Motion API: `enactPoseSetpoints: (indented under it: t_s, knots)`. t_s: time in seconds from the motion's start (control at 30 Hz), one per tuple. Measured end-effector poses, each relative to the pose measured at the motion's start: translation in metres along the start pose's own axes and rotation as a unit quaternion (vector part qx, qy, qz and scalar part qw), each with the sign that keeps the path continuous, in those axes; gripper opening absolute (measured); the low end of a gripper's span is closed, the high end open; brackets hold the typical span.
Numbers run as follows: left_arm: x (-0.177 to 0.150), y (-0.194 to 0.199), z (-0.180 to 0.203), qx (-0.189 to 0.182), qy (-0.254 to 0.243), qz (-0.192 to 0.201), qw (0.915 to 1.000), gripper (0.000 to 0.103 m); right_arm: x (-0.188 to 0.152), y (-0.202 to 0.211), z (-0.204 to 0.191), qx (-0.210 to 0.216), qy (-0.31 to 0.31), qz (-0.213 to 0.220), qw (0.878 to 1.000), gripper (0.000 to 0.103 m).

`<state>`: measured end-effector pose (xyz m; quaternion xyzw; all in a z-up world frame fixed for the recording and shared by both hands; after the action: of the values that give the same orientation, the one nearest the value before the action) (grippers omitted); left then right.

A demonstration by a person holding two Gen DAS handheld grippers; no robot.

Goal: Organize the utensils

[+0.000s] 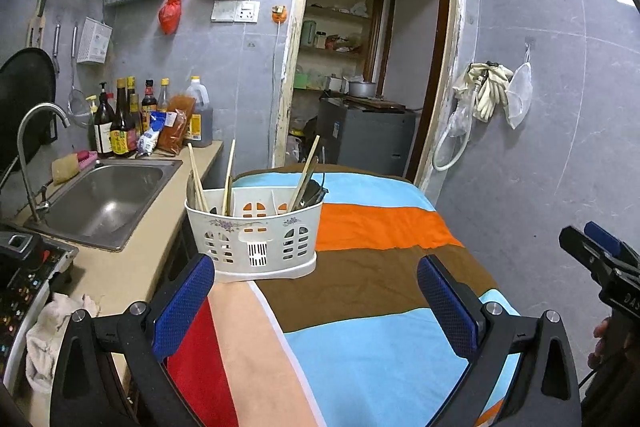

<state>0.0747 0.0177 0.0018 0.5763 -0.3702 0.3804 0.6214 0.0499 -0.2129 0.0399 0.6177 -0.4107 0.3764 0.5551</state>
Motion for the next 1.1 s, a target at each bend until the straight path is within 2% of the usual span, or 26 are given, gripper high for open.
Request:
enactPoseSetpoints:
  t_s: [1.1]
  knots:
    - [-0.003,0.009,0.012,0.001,-0.012,0.001,0.9999,0.102,-0.012,0.006,0.006,0.005,-0.005,-0.009,1.0,0.101]
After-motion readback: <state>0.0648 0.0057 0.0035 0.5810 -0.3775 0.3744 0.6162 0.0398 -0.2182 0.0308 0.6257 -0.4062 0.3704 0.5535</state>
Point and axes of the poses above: each gripper's, at about its wrist camera, not at the fingertips, and y roughly against the way its jaws point, z to its right, x to its top, the point moved 6 cm from there along -y, roughly the way its jaws point, and after that the axes turned 5 degrees about -y, right-handed, at the moved point
